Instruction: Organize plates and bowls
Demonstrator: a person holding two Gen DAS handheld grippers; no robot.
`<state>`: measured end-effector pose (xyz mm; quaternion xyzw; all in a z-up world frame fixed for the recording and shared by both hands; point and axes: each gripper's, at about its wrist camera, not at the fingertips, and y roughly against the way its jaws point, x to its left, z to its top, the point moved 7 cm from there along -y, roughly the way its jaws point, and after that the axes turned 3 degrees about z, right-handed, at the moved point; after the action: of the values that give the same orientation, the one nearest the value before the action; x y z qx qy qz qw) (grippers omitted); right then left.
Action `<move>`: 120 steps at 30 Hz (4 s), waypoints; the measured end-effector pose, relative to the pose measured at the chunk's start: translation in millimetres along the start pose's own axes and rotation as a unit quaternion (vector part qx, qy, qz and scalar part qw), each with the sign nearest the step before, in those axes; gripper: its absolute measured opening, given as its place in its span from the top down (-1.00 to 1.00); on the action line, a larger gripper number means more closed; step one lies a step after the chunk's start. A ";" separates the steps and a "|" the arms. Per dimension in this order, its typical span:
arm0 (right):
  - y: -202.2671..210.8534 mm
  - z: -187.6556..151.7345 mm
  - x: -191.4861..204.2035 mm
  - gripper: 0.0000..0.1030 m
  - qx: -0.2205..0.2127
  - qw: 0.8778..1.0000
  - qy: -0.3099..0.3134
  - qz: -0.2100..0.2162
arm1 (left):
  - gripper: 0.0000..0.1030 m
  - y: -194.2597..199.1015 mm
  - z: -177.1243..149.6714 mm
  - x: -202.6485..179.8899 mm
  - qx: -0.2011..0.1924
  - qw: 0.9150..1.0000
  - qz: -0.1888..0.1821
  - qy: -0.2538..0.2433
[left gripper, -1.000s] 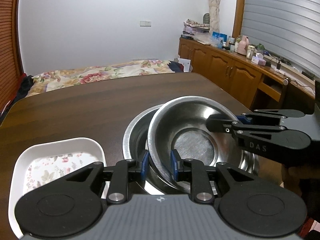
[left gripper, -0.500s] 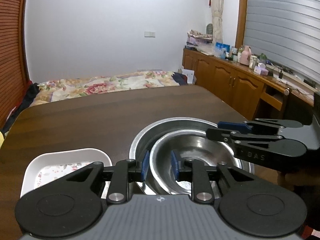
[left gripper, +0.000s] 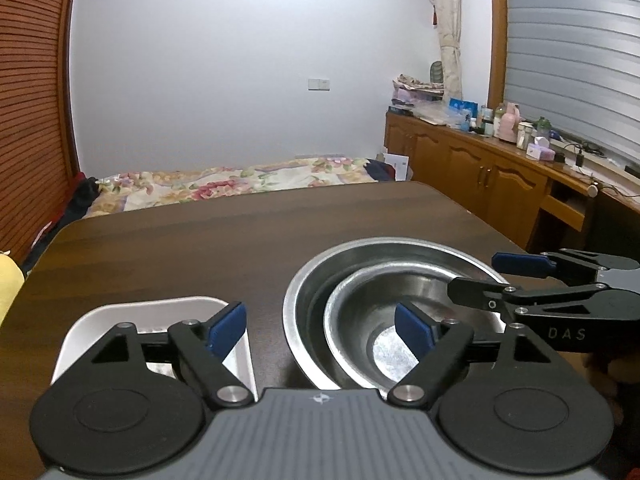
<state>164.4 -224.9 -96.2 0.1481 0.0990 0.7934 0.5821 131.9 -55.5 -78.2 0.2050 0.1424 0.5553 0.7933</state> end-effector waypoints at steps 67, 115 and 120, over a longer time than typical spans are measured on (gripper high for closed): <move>15.4 51.5 5.8 0.14 -0.052 0.997 -0.046 0.022 | 0.27 26.2 57.6 -0.4 -0.032 0.999 -0.032 0.020; -41.7 28.5 119.4 0.14 0.010 0.993 -0.001 0.121 | 0.27 55.6 0.8 127.3 -0.004 0.994 0.051 0.100; -48.9 19.2 125.3 0.14 0.023 0.992 0.002 0.120 | 0.27 47.6 -11.1 134.0 0.014 0.993 0.055 0.100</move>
<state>179.9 -91.0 -79.3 0.1704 0.1001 0.8556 0.4785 133.6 86.5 -64.7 0.1665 0.2175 0.6136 0.7406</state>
